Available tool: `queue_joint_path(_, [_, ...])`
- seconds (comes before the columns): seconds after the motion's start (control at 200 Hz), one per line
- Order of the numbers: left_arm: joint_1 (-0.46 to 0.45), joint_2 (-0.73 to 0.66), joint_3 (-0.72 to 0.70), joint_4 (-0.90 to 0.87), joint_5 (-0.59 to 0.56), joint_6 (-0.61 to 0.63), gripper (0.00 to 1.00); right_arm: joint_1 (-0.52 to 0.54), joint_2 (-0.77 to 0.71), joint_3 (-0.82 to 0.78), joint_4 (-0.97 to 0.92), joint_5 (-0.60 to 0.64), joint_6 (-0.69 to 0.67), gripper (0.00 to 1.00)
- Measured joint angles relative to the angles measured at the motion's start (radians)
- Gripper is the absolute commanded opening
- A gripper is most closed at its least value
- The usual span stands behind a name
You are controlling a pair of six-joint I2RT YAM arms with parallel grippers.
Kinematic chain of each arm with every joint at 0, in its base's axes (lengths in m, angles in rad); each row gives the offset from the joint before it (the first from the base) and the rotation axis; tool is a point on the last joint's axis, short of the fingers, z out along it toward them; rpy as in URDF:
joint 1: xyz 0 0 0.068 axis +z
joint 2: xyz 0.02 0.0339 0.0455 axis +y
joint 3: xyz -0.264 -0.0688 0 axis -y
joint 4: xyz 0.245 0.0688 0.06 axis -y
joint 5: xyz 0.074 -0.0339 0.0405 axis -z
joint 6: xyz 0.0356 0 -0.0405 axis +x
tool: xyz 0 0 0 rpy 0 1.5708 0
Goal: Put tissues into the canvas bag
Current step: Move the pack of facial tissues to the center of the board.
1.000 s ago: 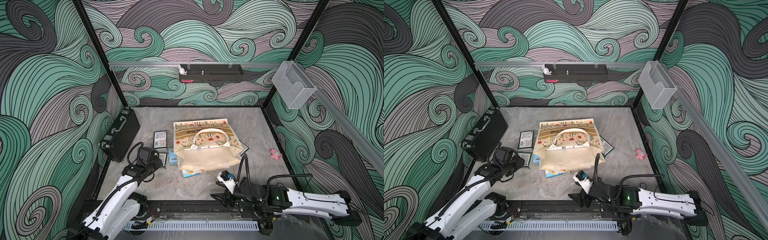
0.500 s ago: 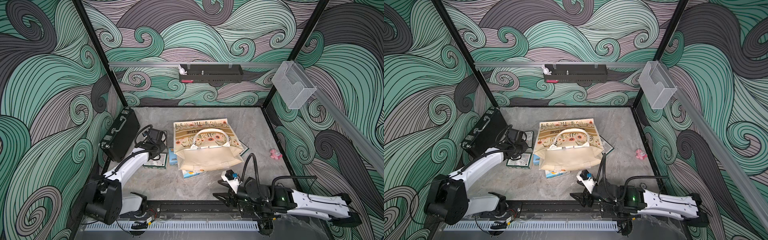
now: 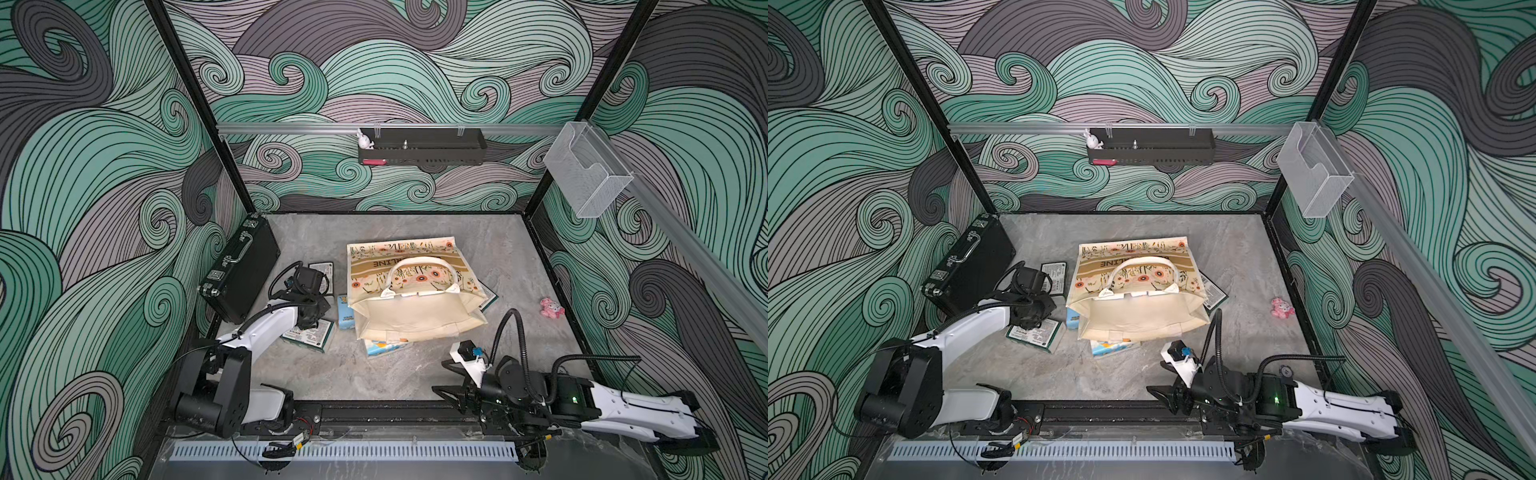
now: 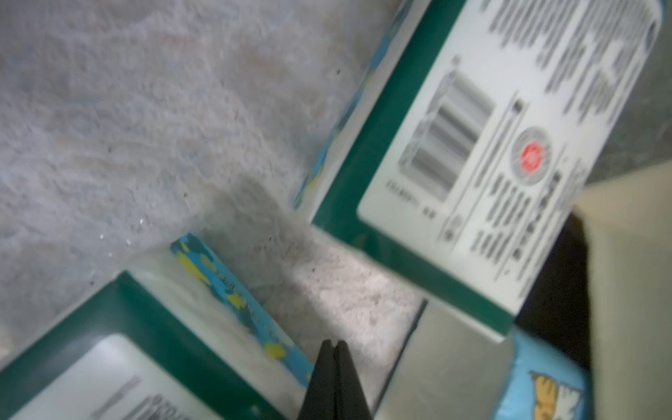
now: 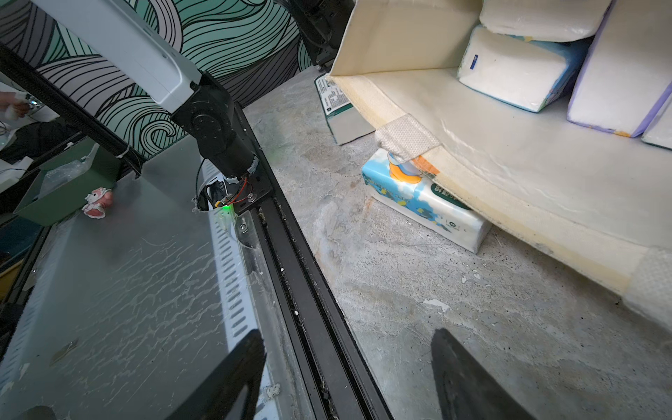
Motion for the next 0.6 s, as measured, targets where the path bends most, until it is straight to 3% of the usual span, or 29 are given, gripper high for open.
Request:
queue_joint_path(0.295, [-0.037, -0.296, -0.137, -0.048, 0.107, -0.016, 0.0, 0.0, 0.037, 0.0, 0.016, 0.0, 0.002, 0.73])
queue_joint_path(0.43, [-0.039, -0.388, -0.12, -0.096, 0.072, 0.011, 0.17, 0.0, 0.065, -0.001, 0.032, -0.001, 0.008, 0.73])
queue_joint_path(0.465, [-0.033, -0.397, -0.097, -0.126, 0.048, 0.018, 0.29, 0.0, 0.07, -0.001, 0.034, -0.001, 0.01, 0.73])
queue_joint_path(0.535, [-0.011, -0.4, -0.034, -0.188, -0.001, 0.031, 0.95, 0.0, 0.077, -0.001, 0.036, -0.001, 0.012, 0.73])
queue_joint_path(0.6, [0.014, -0.397, 0.02, -0.227, -0.038, 0.04, 0.99, 0.0, 0.077, -0.001, 0.037, -0.001, 0.013, 0.73])
